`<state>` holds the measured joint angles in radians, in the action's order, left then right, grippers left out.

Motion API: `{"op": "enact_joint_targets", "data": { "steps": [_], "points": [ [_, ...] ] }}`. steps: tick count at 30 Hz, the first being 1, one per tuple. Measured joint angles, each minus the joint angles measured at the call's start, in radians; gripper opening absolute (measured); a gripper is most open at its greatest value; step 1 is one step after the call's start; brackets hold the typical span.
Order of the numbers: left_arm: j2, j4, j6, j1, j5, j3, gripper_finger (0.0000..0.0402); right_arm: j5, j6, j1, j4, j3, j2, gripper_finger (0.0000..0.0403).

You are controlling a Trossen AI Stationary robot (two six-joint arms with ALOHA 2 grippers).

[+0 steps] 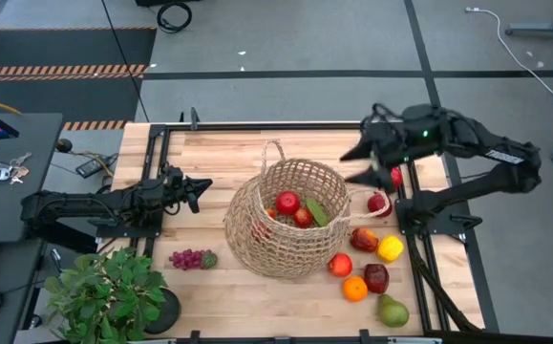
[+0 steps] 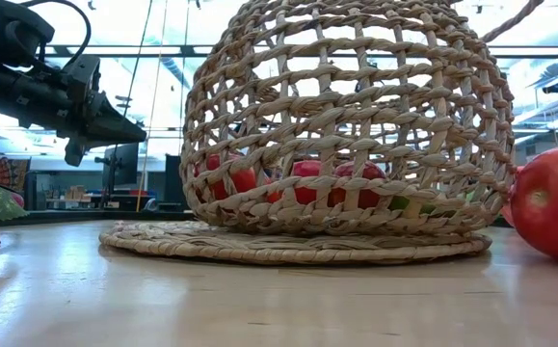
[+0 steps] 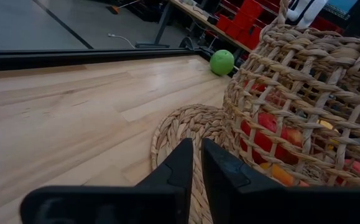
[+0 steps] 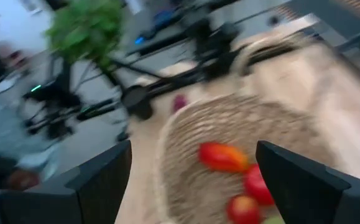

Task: Build produce basket
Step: Put the orange into the brown basket

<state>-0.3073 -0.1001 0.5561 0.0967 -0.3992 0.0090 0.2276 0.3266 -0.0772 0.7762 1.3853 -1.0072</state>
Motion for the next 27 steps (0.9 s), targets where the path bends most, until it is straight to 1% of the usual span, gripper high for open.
{"op": "enact_joint_targets", "data": {
  "steps": [7,10,14,17,19,23,27],
  "points": [
    [0.000,0.000,0.000,0.000,0.000,0.000,0.0033,-0.010,0.131,0.284,-0.013,0.000,-0.080,0.0348],
    [0.000,0.000,0.000,0.000,0.000,0.000,0.0034,-0.075,0.198,0.387,-0.008,0.000,-0.122,0.0348],
    [0.000,0.000,0.000,0.000,0.000,0.000,0.0039,-0.205,0.330,0.505,0.021,0.000,-0.187,0.0348],
    [0.000,0.000,0.000,0.000,0.000,0.000,0.0040,-0.282,0.428,0.581,0.037,0.000,-0.246,0.0348],
    [0.000,0.000,0.000,0.000,0.000,0.000,0.0039,-0.301,0.498,0.621,0.037,0.000,-0.287,0.0348],
    [0.000,0.000,0.000,0.000,0.000,0.000,0.0034,-0.300,0.635,0.685,0.036,0.000,-0.350,0.0348],
    [0.000,0.000,0.000,0.000,0.000,0.000,0.0033,-0.288,0.782,0.747,0.058,0.000,-0.378,0.0348]
  ]
}}
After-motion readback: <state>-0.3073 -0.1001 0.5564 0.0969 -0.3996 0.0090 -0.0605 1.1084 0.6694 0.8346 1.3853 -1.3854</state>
